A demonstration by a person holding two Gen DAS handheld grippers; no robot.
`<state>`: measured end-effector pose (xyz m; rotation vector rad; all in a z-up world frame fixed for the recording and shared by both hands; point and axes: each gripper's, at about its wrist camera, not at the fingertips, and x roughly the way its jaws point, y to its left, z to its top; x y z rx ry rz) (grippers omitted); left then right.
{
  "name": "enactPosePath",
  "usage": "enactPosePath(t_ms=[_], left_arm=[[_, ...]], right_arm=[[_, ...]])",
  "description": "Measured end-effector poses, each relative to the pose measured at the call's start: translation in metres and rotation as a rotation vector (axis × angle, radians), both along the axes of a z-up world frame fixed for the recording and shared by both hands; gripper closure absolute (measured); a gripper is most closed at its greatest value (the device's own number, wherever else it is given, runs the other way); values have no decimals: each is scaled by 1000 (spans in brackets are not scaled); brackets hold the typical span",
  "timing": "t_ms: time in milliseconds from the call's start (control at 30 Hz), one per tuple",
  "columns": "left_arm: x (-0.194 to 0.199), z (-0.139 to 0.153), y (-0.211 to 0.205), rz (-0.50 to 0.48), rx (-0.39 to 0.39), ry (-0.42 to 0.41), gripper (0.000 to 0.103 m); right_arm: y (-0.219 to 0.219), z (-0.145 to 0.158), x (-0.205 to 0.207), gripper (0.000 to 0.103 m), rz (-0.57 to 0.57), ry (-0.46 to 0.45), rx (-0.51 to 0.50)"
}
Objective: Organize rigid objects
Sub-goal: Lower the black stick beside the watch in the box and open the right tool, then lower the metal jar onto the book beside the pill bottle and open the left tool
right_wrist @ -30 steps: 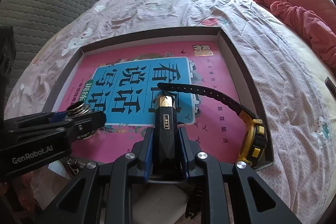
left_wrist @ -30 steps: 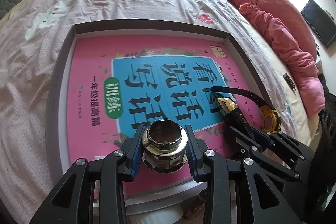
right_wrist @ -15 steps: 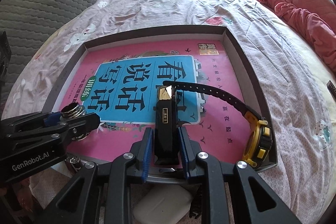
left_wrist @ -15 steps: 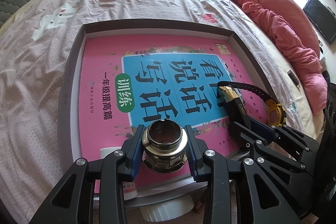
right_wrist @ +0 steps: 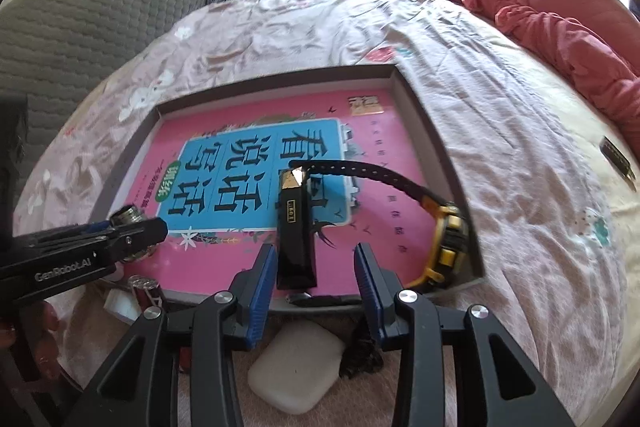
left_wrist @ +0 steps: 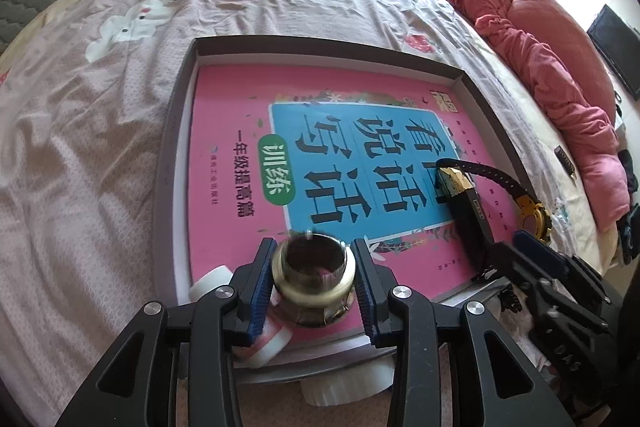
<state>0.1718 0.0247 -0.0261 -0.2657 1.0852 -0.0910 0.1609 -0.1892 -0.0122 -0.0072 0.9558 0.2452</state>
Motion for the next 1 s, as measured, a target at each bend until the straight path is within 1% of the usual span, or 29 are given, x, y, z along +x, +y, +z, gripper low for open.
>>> enactPosePath(t_ms=[167, 333, 367, 467, 667, 867, 1000], left_arm=[[-5, 3, 3, 14, -14, -10, 59], [-9, 7, 5, 14, -20, -18, 58], [-10, 8, 5, 13, -21, -21, 57], [-16, 13, 7, 21, -44, -43, 48], [-25, 19, 11, 39, -44, -60, 47], [-32, 26, 11, 45, -56, -70, 47], [-40, 34, 17, 73, -64, -95, 45]], right_arm=[[-6, 5, -9, 63, -15, -16, -2], [-6, 9, -15, 63, -21, -24, 2], [-6, 9, -15, 63, -20, -25, 2], [-5, 12, -19, 63, -26, -36, 0], [-8, 17, -25, 58, -40, -50, 0], [-12, 21, -31, 58, -55, -56, -2], [-15, 24, -37, 57, -62, -64, -14]])
